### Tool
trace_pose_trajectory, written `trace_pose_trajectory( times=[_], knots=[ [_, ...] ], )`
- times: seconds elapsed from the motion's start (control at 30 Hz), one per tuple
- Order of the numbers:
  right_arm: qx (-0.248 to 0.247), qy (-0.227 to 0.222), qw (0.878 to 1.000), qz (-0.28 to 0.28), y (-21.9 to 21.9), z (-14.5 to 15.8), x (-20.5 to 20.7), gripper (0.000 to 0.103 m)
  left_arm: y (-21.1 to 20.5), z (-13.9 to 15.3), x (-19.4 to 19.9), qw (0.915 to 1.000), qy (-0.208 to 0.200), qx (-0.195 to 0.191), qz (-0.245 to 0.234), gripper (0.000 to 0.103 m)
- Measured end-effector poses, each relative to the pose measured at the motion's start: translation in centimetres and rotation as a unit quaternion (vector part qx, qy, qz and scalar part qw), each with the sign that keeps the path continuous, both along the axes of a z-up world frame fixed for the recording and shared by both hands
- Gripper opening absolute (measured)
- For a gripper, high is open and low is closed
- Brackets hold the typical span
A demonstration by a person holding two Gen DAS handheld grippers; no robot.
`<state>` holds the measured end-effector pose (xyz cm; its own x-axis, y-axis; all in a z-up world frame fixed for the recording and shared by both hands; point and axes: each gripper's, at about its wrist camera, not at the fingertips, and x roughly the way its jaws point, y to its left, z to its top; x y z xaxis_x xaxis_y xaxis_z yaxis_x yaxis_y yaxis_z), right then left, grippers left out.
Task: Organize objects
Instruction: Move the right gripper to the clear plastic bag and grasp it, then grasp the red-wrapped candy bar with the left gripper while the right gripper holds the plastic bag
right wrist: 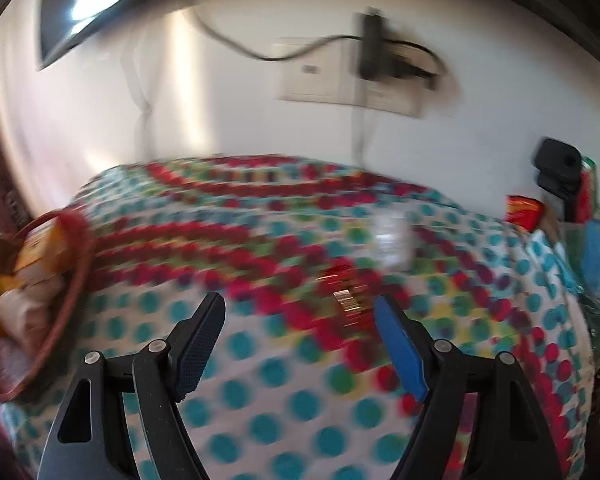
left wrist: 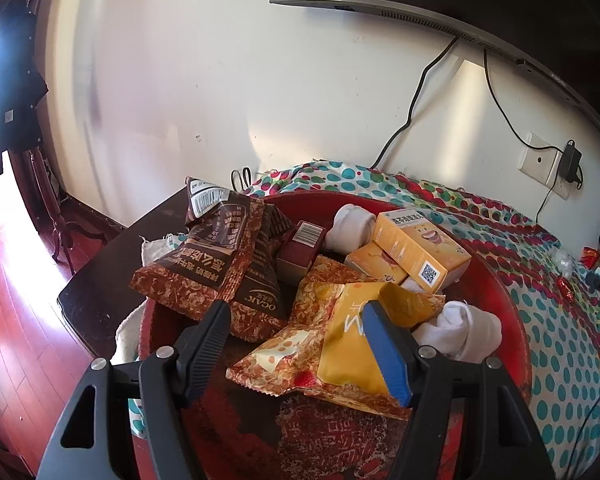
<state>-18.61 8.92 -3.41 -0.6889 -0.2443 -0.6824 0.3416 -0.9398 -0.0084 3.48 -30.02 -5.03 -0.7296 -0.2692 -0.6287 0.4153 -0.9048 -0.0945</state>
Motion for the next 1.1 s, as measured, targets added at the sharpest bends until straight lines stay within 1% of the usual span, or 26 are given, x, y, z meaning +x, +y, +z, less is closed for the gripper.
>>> trace_pose_trajectory(
  times=[0.13, 0.17, 0.2, 0.23, 0.37, 0.47, 0.6, 0.7, 0.73, 0.8, 0.87, 0.9, 0.97, 1.03, 1.1],
  knots=[
    [0.004, 0.003, 0.999, -0.032, 2.1, -0.7, -3.4, 0.074, 0.3, 0.0, 0.0, 0.9999, 0.001, -0.010, 0.002, 0.070],
    [0.001, -0.001, 0.999, -0.036, 2.4, -0.9, -4.2, 0.073, 0.3, 0.0, 0.0, 0.9999, 0.001, -0.013, 0.003, 0.070],
    [-0.002, -0.004, 0.999, -0.040, 2.7, -1.1, -4.9, 0.069, 0.4, 0.0, 0.1, 0.9999, 0.002, -0.015, 0.004, 0.070],
    [0.000, -0.008, 0.999, -0.047, 3.0, -1.5, -5.8, 0.069, 0.4, -0.1, 0.0, 0.9999, 0.002, -0.016, 0.005, 0.071],
    [0.016, -0.021, 0.998, -0.050, 2.9, -2.8, -8.4, 0.067, 0.5, -0.1, 0.0, 0.9997, 0.004, -0.022, 0.007, 0.071],
    [0.013, -0.029, 0.998, -0.055, 2.9, -3.6, -9.8, 0.067, 0.7, -0.1, 0.0, 0.9995, 0.006, -0.029, 0.007, 0.071],
    [0.018, -0.036, 0.998, -0.057, 2.8, -4.4, -11.5, 0.067, 1.1, -0.1, -0.1, 0.9996, 0.000, -0.027, 0.004, 0.071],
    [0.020, -0.042, 0.997, -0.054, 2.8, -4.9, -12.3, 0.058, 1.8, 0.5, 0.0, 0.9991, 0.003, -0.042, 0.004, 0.071],
    [0.018, -0.047, 0.998, -0.049, 2.8, -5.1, -12.6, 0.053, 2.1, 0.8, 0.2, 0.9990, 0.009, -0.044, 0.003, 0.071],
    [0.019, -0.050, 0.998, -0.046, 2.9, -5.4, -13.0, 0.047, 2.7, 1.5, 0.3, 0.9982, 0.017, -0.058, 0.005, 0.071],
    [0.013, -0.062, 0.997, -0.043, 3.2, -5.9, -13.4, 0.043, 3.6, 2.3, 0.3, 0.9973, 0.022, -0.070, -0.003, 0.071],
    [0.012, -0.069, 0.997, -0.045, 3.2, -6.1, -13.6, 0.038, 4.0, 2.6, 0.3, 0.9970, 0.024, -0.073, -0.004, 0.071],
    [0.000, -0.071, 0.997, -0.040, 3.5, -6.1, -13.5, 0.038, 5.2, 3.2, -0.1, 0.9967, 0.028, -0.075, -0.013, 0.071],
    [0.001, -0.072, 0.997, -0.037, 3.5, -6.2, -13.4, 0.037, 6.7, 3.7, -0.9, 0.9967, 0.017, -0.076, -0.022, 0.071],
    [-0.002, -0.073, 0.997, -0.032, 3.7, -6.3, -13.0, 0.037, 8.4, 4.2, -1.5, 0.9958, 0.020, -0.078, -0.042, 0.071]
  ],
)
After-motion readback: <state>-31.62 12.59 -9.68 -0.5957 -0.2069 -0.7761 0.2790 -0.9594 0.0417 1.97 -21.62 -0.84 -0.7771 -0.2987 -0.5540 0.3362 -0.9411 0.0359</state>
